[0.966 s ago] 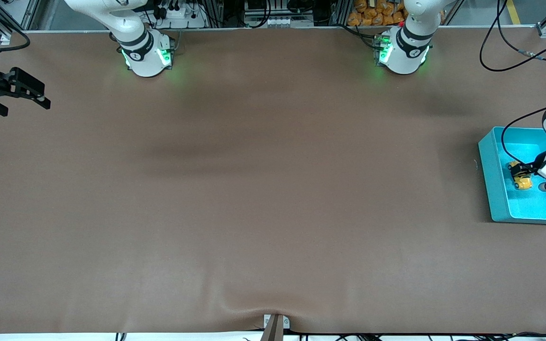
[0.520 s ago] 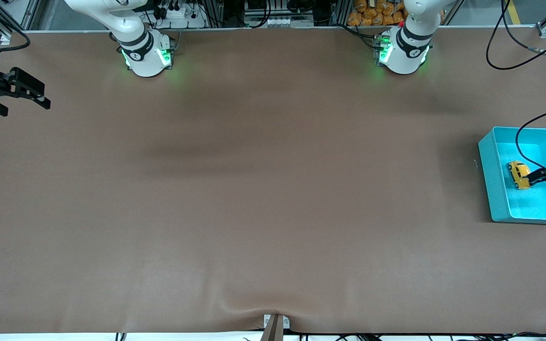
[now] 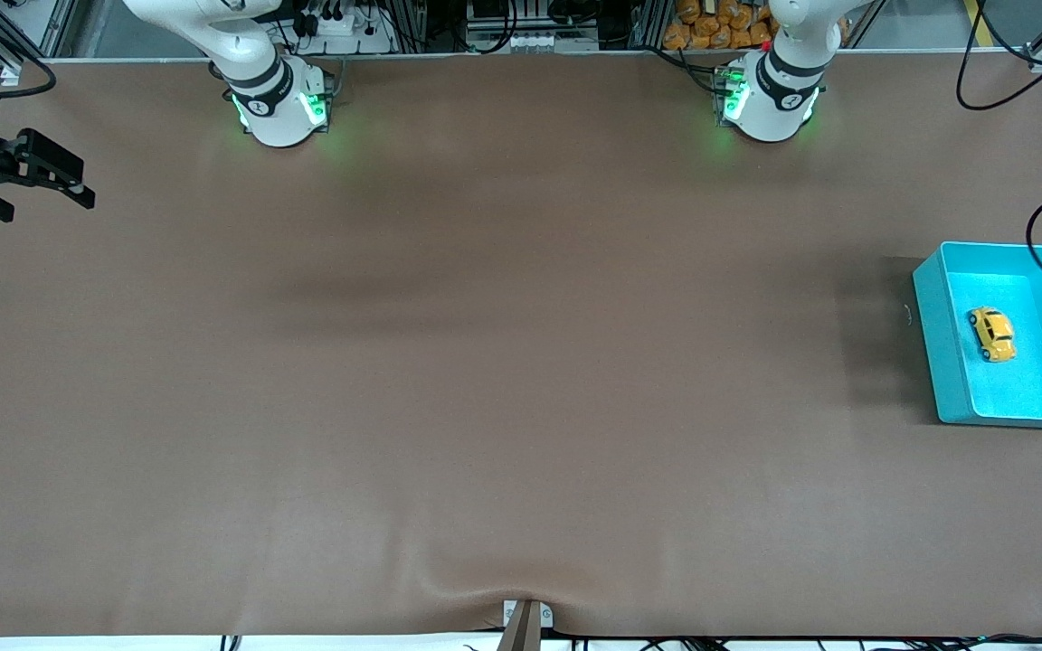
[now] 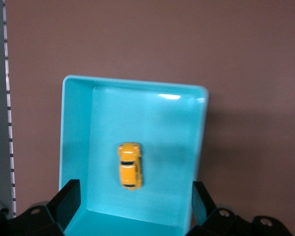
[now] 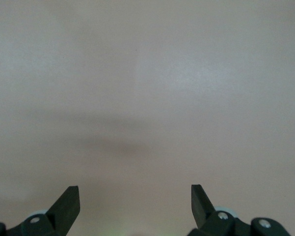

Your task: Wind and store yellow beetle car

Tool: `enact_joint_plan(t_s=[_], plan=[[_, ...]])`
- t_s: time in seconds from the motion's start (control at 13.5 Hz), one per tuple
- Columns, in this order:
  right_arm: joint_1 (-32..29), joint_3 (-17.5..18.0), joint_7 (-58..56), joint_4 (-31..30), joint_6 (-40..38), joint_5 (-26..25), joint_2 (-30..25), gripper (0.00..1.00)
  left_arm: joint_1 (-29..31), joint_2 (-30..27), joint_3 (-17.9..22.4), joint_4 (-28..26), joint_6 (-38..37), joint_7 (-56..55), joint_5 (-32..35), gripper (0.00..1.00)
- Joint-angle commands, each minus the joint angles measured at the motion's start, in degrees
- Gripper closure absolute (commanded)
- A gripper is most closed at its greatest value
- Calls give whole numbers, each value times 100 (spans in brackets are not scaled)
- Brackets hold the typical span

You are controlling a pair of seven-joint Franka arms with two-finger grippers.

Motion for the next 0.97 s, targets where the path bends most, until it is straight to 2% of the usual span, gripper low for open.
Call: enact_joint_plan(t_s=[0.0,0.15,0.3,0.52,0.67,0.89], plan=[[-79,25,-43,-17,0,-93,-84,0,-479,-697,36,434,-951,22,-344,0],[-80,8,-34,-17,18,-93,-75,0,-779,-927,1,813,-1576,-40,-345,0],[-79,8,-34,1,18,-93,-75,0,-876,-1172,-288,920,-2043,-40,-353,0],[-27,-150,-34,1,0,-85,-75,0,-1060,-1401,-728,929,-2141,-284,-362,0],[-18,-168,-52,10,-8,-93,-57,0,-1253,-1455,-782,929,-2263,-890,-362,0],[0,-168,-52,10,-35,-102,-31,0,-1377,-1560,-861,990,-2501,-1007,-484,0]])
